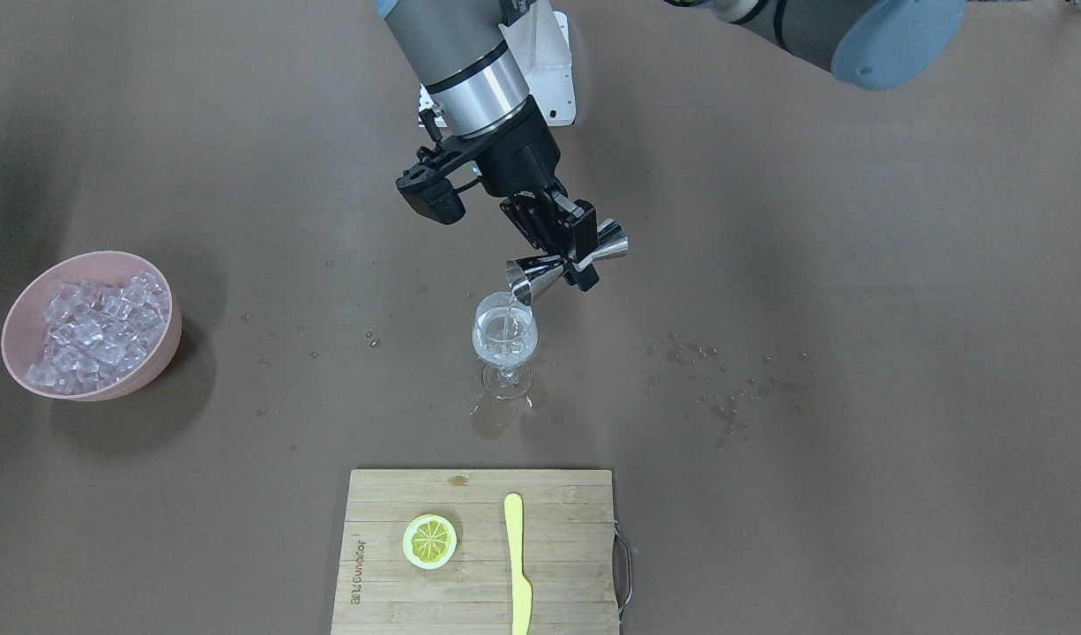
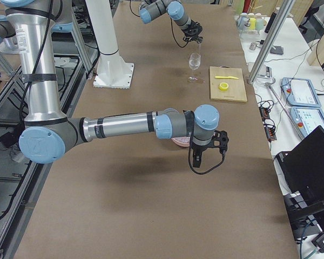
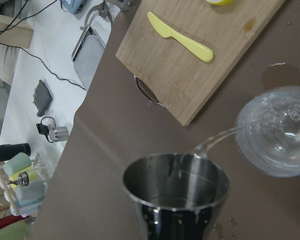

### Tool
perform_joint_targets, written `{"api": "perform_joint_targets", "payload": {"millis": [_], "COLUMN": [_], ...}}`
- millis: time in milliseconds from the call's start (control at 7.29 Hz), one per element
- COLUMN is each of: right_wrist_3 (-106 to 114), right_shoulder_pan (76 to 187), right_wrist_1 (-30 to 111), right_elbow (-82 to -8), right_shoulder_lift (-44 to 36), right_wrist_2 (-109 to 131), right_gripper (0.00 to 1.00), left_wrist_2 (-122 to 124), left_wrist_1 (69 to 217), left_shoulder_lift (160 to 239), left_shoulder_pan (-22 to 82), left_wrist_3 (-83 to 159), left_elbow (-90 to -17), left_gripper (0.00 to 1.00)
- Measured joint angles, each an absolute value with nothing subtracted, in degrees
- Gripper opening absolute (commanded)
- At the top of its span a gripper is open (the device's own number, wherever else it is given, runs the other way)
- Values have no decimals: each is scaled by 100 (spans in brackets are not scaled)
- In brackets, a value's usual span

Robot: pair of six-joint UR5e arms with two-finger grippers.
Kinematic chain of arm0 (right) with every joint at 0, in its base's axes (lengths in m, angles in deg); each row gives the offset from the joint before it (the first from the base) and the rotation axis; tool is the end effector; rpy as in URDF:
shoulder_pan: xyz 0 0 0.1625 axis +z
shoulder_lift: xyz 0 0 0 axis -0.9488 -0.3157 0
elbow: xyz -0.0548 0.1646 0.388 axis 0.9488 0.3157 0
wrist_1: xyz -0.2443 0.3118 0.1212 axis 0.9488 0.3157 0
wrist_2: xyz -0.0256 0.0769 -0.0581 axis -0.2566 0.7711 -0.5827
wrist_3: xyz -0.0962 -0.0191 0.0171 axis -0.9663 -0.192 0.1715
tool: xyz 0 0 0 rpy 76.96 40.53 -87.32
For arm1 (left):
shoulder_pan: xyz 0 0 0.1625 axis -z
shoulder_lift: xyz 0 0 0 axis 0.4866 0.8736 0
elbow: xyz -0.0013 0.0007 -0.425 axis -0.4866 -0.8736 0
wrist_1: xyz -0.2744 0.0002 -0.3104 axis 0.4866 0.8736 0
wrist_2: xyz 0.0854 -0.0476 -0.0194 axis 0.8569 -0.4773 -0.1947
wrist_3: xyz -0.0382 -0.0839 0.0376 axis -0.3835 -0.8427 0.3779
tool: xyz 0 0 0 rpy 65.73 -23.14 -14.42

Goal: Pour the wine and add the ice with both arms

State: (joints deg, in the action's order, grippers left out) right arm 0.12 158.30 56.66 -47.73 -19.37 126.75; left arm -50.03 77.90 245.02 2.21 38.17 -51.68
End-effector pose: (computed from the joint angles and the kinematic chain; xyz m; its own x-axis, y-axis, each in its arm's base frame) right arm 0.0279 -0.5305 0.5677 0.6472 0.0851 0.7576 -0.0861 0.9956 -0.0383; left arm 0.5017 -0.4962 0.0291 0.7810 0.6063 0.1495 -0.5914 0.6412 0.4890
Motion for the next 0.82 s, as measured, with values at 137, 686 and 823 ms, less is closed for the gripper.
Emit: {"api": "perform_joint_targets", "payload": {"millis": [137, 686, 823], "right_wrist_3": [16, 19, 19], "right_shoulder_pan": [15827, 15814, 15811], "right_wrist_1": [5830, 6015, 6015], "right_elbow": [-4892, -5022, -5020], "right_shoulder_lift": [-1935, -1906, -1899], "right_wrist_2": [12677, 12674, 12671], "right_gripper": [100, 100, 100], "left_wrist_2": [-4909, -4749, -4760], "left_wrist_1": [7750, 7610, 7630], "left_shoulder_lift": [24537, 24541, 24527], "left_shoulder_pan": [219, 211, 217], "left_wrist_3": [3920, 4035, 4015], "left_elbow": [-5055, -5037, -5188], "left_gripper": [0, 0, 0]}}
